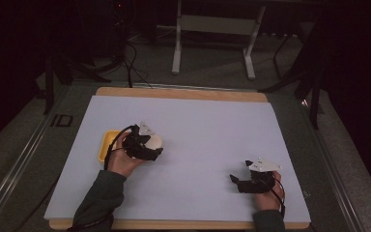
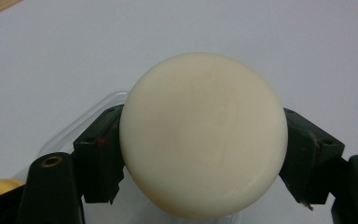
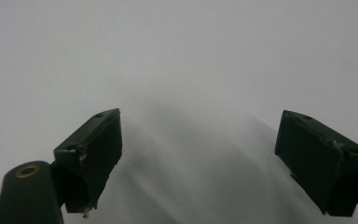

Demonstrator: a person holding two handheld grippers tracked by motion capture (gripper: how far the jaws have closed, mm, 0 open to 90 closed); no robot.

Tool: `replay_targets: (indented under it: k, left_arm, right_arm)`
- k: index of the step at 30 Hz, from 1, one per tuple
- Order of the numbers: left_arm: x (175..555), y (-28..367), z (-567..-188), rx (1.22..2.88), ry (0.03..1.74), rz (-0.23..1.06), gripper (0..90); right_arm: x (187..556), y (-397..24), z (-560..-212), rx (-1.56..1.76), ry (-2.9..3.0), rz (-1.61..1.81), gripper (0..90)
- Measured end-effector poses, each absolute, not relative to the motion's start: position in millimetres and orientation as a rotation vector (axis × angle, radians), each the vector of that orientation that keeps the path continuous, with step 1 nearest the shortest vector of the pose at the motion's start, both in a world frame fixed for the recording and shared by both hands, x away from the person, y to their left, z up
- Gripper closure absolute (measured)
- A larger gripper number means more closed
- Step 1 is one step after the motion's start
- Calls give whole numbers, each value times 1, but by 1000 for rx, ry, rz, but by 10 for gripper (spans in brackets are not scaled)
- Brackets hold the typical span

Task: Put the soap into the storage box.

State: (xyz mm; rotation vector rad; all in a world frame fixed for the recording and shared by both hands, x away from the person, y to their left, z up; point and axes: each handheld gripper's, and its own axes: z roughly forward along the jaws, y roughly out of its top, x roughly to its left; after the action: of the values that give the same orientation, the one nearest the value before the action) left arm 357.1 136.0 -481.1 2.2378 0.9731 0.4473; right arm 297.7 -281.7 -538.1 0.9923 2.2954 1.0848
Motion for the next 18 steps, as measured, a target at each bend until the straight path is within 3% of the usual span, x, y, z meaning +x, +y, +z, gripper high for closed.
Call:
replay_targets:
  k: [18]
  left_arm:
    - [357,155,-479,2224,1015,446,257]
  right_arm:
    - [297,-281,-538,990,2296,1082,146]
